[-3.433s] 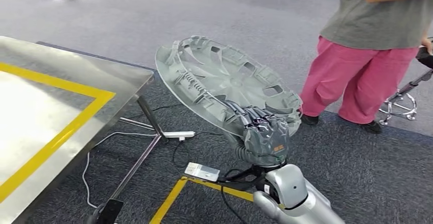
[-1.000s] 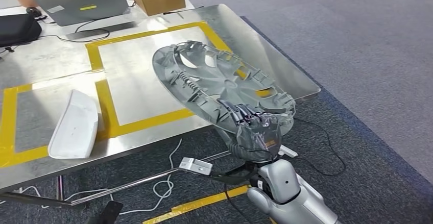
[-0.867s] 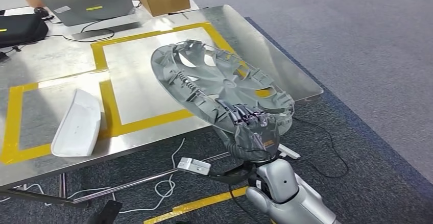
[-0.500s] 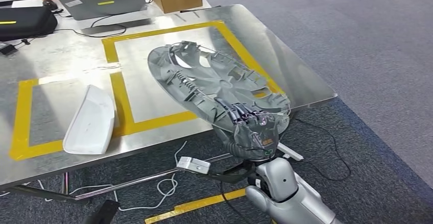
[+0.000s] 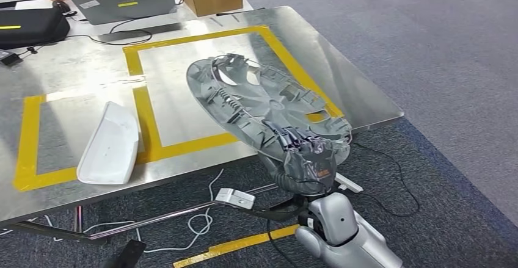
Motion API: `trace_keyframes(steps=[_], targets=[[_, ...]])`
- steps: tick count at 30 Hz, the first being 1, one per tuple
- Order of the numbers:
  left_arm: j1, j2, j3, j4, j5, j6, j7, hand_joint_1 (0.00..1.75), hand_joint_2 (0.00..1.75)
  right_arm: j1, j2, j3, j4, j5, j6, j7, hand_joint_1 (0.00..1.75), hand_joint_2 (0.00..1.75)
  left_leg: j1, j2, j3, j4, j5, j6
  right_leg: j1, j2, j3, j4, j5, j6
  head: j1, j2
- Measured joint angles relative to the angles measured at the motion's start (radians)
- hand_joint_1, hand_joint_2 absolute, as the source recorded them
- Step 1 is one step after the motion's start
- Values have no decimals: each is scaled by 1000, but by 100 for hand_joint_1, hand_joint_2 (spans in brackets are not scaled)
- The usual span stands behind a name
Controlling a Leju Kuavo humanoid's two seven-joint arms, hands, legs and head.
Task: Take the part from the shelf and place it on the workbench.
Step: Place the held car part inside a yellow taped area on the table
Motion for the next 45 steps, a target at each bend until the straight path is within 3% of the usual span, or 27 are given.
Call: trace_keyframes(steps=[7,13,15,17,18,19,20,21,22,24,26,29,31,33,34,35,36,38,39,41,45], targets=[[-3,2,-11,0,-23,-11,9,0,0,34,0,-15,-13,9,1,23,175,175,1,0,0,2,-2,3,1,0,0,0,0,3,0,0],[2,17,-29,0,-41,-12,25,0,0,72,-1,-20,-30,11,2,31,175,175,1,1,9,-9,-1,22,-3,1,3,0,-7,18,0,0],[4,18,-33,0,-42,-11,26,0,0,80,-2,-23,-34,12,0,33,175,175,6,1,21,-26,5,32,-2,6,-23,56,-42,21,4,0],[4,18,-35,0,-42,-11,26,0,0,86,-3,-24,-35,13,0,34,175,175,6,2,24,-28,5,36,-3,11,-88,186,-102,22,7,0],[5,19,-37,0,-42,-11,26,0,0,90,-5,-25,-35,13,0,35,175,175,6,1,25,-28,3,37,-3,12,-122,248,-122,23,8,0],[6,19,-38,0,-42,-11,26,0,0,94,-6,-26,-35,13,0,35,175,175,6,-1,25,-27,2,36,-4,12,-141,279,-124,24,8,0],[6,19,-39,0,-42,-11,26,0,0,98,-7,-28,-35,13,0,36,175,175,6,-3,26,-26,1,34,-5,12,-141,270,-106,25,8,0],[7,18,-41,0,-42,-11,26,0,0,100,-9,-29,-35,13,0,36,175,175,6,-5,28,-25,-2,31,-6,12,-120,219,-70,25,8,0],[7,17,-42,0,-42,-11,26,0,0,101,-9,-30,-35,13,0,36,175,175,7,-11,30,-22,-5,25,-9,17,-86,146,-34,24,8,0],[4,17,-43,0,-44,-11,26,0,0,100,-10,-30,-36,13,1,36,175,175,6,-21,28,-14,-9,11,-11,34,-26,34,4,21,8,0],[1,18,-45,0,-48,-13,28,0,0,102,-10,-31,-39,14,3,40,175,175,5,-29,23,-10,-8,-2,-8,38,-10,14,2,13,7,0],[2,16,-53,0,-58,-18,34,0,0,107,-10,-33,-50,17,8,49,175,175,9,-27,15,7,-22,-16,-10,17,-8,12,3,-8,4,0],[3,13,-58,0,-65,-19,37,0,0,112,-10,-34,-59,21,9,53,175,175,9,-12,-25,96,-73,-24,-11,1,-4,10,1,-21,2,0],[6,10,-63,0,-70,-20,40,0,0,122,-10,-36,-65,24,9,57,175,175,10,-7,-89,232,-130,-28,-9,-15,-2,10,-2,-27,1,0],[8,8,-67,0,-72,-20,42,0,0,127,-10,-37,-67,25,10,58,175,175,10,-6,-110,274,-138,-29,-8,-20,-1,10,-3,-28,1,0],[10,7,-71,0,-74,-21,44,0,0,132,-10,-39,-68,25,10,59,175,175,10,-5,-113,279,-127,-28,-7,-24,0,10,-5,-28,1,0],[12,6,-75,0,-76,-21,45,0,0,135,-11,-39,-70,25,10,60,175,175,10,-4,-96,243,-97,-26,-7,-27,3,10,-6,-27,1,0],[12,4,-80,0,-77,-22,45,0,0,138,-11,-40,-74,23,12,61,175,175,8,4,-29,109,-28,-18,-5,-29,9,11,-10,-22,1,0],[11,4,-82,0,-76,-23,46,0,0,138,-11,-41,-77,22,14,62,175,175,6,8,0,52,-11,-13,-3,-30,10,12,-12,-18,1,0],[8,2,-83,0,-76,-24,48,0,0,138,-11,-44,-83,18,17,63,175,175,4,12,23,1,-10,-14,2,-30,6,17,-17,-17,3,0],[8,-2,-84,0,-73,-27,50,0,0,138,-12,-47,-87,13,21,63,175,175,2,12,23,-5,-14,-16,1,-30,6,12,-13,-19,6,0]])
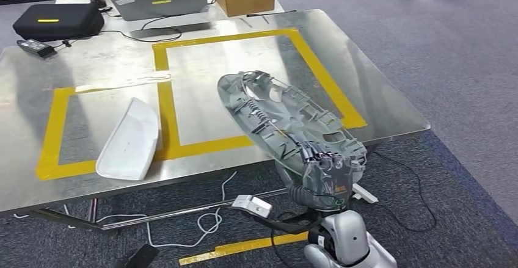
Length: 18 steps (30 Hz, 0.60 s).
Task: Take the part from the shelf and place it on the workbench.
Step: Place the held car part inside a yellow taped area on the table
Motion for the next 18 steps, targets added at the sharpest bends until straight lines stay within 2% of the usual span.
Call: trace_keyframes(steps=[7,12,18], targets=[[-2,-2,0,0,3,-4,0,0,0,0,0,-2,-3,0,1,0,175,175,-4,0,-1,2,-2,12,-3,0,4,-10,6,16,0,0],[-2,-3,-1,0,4,-4,0,0,0,0,0,-4,-3,-1,1,-1,175,175,-4,0,-1,2,-2,14,-3,1,3,-10,6,21,0,0],[-3,-6,-4,0,9,-6,3,0,0,0,0,-11,-3,3,1,-1,175,175,-2,0,0,2,-1,14,-2,1,3,-10,6,21,-1,0]])
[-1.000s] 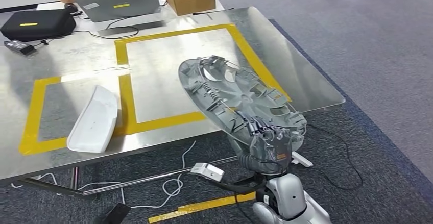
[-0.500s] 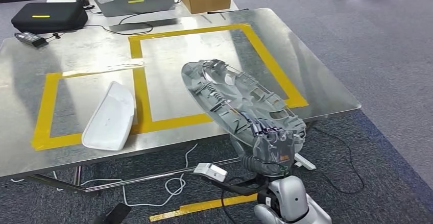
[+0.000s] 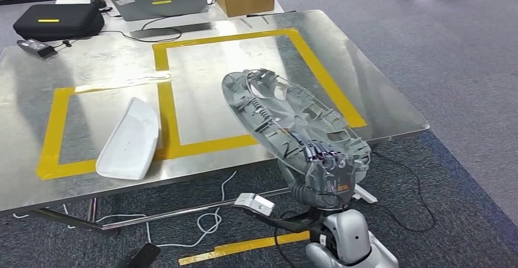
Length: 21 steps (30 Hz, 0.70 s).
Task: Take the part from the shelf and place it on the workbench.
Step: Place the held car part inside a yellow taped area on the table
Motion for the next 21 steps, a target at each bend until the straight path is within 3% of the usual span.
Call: trace_keyframes(steps=[7,9,11,12,14,16,18,21], targets=[[0,-1,-1,0,6,0,4,0,0,0,0,-4,0,20,1,3,175,175,-3,0,-3,7,-5,10,-4,-1,1,-2,2,8,0,0],[0,-1,-1,0,7,0,5,0,0,0,0,-4,-1,23,1,3,175,175,-4,-3,-1,1,-2,17,-5,-5,3,-5,2,15,-1,0],[-1,-2,-2,0,8,1,6,0,0,0,0,-5,-3,25,1,4,175,175,0,-10,8,-16,6,29,-6,5,-6,15,-17,20,2,0],[-3,-3,-2,0,8,1,6,0,0,-1,0,-6,-4,26,1,4,175,175,3,-16,13,-23,10,34,-7,15,-24,54,-41,21,5,0],[-6,-3,-2,0,9,2,7,0,0,-1,-1,-6,-4,27,1,4,175,175,4,-27,14,-26,12,38,-7,35,-88,186,-103,22,8,0],[-6,-3,-2,0,9,1,8,0,0,2,-1,-7,-3,28,2,5,175,175,3,-42,14,-25,12,38,-8,40,-142,287,-130,24,8,0],[-6,-4,-3,0,9,0,9,0,0,3,-3,-7,-3,27,2,6,175,175,4,-57,15,-24,11,36,-9,41,-141,272,-98,24,9,0],[-6,-8,-5,0,9,-2,9,0,0,1,-4,-7,-3,28,2,6,175,175,6,-81,13,-14,4,24,-15,68,-56,88,-8,23,9,0]])
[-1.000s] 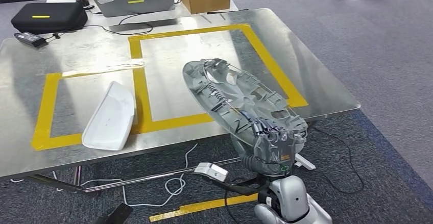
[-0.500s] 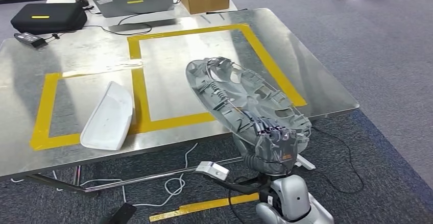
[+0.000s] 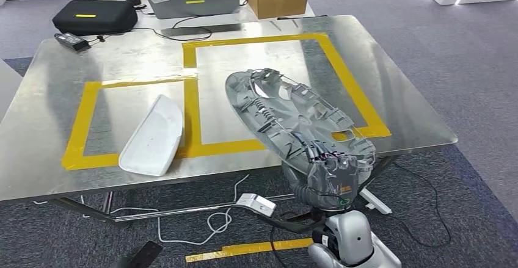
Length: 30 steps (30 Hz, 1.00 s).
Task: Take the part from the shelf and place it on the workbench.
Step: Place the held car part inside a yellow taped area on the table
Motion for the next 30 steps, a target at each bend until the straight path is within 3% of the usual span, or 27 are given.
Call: trace_keyframes(steps=[1,3,5,6,8,10,11,12,13,15,17,20,30], targets=[[-1,-1,-1,0,0,0,0,0,0,-1,0,0,0,0,0,0,175,175,-1,-8,-4,5,-2,-7,-2,14,24,-47,13,-2,-1,0],[-1,-1,-3,0,0,0,0,0,0,-2,0,0,0,1,0,0,175,175,0,-20,-14,11,0,-21,0,26,39,-70,9,-10,-2,0],[1,1,-4,0,0,1,0,0,0,-2,0,-1,0,1,0,1,175,175,4,-24,-17,14,-2,-32,0,14,39,-71,10,-23,-4,0],[1,1,-4,0,0,1,0,0,0,-3,0,-2,0,1,0,1,175,175,4,-12,-23,27,-12,-37,-1,6,42,-73,10,-30,-7,0],[-2,1,-6,0,0,1,0,0,0,-5,0,-5,0,1,0,0,175,175,4,31,-61,112,-60,-45,0,-10,48,-77,9,-43,-13,0],[-5,0,-6,0,0,1,0,0,0,-5,0,-6,0,-3,0,-2,175,175,5,59,-126,247,-116,-50,3,-24,49,-77,6,-50,-15,0],[-4,0,-6,0,0,1,0,0,0,-5,0,-7,0,-5,1,-3,175,175,6,63,-148,290,-125,-51,4,-29,50,-77,5,-51,-16,0],[-4,0,-7,0,0,1,1,0,0,-5,0,-7,0,-7,1,-4,175,175,6,64,-151,296,-115,-51,5,-33,51,-76,4,-51,-16,0],[-3,0,-7,0,0,1,1,0,0,-5,0,-7,0,-9,2,-5,175,175,6,64,-136,263,-86,-49,5,-35,53,-76,2,-50,-16,0],[-4,1,-7,0,1,2,1,0,0,-5,0,-7,0,-12,3,-6,175,175,5,69,-72,133,-17,-42,7,-39,59,-76,-2,-45,-16,0],[-5,1,-7,0,4,2,1,0,0,-7,0,-8,0,-14,5,-6,175,175,2,74,-28,37,8,-37,11,-40,57,-72,-6,-40,-15,0],[-3,-1,-8,0,7,3,2,0,0,-7,-1,-10,0,-19,9,-6,175,175,1,73,-24,15,3,-42,15,-43,51,-71,-7,-41,-13,0],[-3,0,-12,0,17,3,4,0,0,-6,-1,-6,0,-32,31,-4,175,175,-5,70,-25,17,1,-29,10,-46,59,-88,1,-25,-13,0]])
